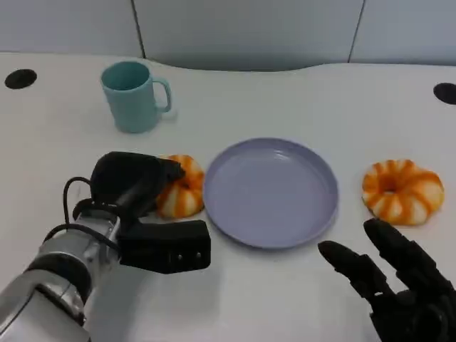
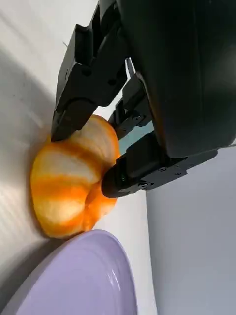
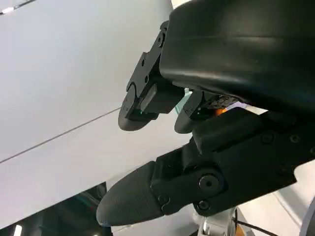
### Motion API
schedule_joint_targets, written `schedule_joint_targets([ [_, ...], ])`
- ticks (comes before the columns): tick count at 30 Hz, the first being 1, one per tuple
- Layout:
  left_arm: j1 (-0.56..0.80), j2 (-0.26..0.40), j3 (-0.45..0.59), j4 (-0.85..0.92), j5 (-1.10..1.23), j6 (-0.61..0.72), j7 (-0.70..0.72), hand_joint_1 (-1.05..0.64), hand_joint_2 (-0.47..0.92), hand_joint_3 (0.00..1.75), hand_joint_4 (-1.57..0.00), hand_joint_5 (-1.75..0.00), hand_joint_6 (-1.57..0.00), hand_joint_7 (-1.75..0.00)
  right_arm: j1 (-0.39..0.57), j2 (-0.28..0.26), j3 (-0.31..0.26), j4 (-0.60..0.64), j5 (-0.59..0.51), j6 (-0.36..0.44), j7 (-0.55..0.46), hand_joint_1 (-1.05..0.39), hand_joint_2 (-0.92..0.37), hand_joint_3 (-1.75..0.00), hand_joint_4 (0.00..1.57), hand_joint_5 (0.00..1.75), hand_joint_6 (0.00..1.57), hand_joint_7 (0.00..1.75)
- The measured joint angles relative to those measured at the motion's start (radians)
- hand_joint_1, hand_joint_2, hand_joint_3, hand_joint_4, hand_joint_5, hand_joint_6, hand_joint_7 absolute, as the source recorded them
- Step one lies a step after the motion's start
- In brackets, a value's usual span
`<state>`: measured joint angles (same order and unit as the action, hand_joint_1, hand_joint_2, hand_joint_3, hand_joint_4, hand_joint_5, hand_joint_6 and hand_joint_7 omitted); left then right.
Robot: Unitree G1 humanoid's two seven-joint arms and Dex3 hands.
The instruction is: Grasp the bread from the table and place it into the plate.
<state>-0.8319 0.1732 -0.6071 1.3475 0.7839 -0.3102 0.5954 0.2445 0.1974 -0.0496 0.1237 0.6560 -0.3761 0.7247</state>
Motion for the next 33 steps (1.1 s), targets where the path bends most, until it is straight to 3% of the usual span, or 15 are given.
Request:
schedule_joint_targets([
  [33, 0.000, 0.002, -0.015, 0.001, 0.000, -0.004, 0.014, 0.11, 0.83, 0.00, -1.19, -0.12, -1.14, -0.03, -0.003, 0.000, 0.006, 0.000, 0.004, 0.001, 0.000, -0.60, -0.92, -0.10, 0.60, 0.40, 0.75, 0.00],
])
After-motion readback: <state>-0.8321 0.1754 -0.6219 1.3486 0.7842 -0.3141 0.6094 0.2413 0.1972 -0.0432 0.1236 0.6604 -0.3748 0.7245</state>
